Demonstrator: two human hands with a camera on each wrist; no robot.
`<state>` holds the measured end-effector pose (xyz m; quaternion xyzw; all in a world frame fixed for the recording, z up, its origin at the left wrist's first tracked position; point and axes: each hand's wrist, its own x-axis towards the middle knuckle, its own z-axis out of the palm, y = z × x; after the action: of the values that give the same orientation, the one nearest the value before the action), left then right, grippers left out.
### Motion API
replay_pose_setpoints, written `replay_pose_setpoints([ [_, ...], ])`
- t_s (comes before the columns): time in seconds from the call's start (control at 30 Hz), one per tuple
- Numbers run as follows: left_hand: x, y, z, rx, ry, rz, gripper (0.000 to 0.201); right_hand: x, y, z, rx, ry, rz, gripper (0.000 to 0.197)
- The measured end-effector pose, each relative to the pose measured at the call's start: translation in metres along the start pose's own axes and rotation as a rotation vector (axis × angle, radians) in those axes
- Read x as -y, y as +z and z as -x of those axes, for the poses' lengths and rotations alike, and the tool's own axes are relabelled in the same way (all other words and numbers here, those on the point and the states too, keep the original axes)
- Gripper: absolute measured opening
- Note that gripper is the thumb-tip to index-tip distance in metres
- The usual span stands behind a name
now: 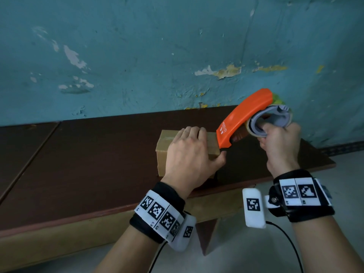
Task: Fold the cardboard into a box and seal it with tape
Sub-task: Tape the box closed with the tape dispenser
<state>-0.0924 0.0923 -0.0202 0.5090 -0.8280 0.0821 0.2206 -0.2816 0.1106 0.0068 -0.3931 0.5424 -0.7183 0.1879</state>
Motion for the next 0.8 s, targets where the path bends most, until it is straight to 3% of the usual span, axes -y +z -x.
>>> replay_pose_setpoints([
  [0.3, 0.001, 0.003, -0.001, 0.034, 0.032, -0.007, 0.086, 0.000, -0.001, 0.000, 0.006, -0.060, 0.067, 0.030],
  [0.57, -0.003, 0.007, 0.001, 0.008, 0.139, 0.017, 0.069, 0.000, 0.000, 0.000, -0.025, -0.034, 0.078, 0.031],
  [0.8, -0.002, 0.006, 0.000, 0.029, 0.151, -0.018, 0.074, 0.001, 0.012, 0.010, -0.080, 0.114, -0.195, 0.019],
])
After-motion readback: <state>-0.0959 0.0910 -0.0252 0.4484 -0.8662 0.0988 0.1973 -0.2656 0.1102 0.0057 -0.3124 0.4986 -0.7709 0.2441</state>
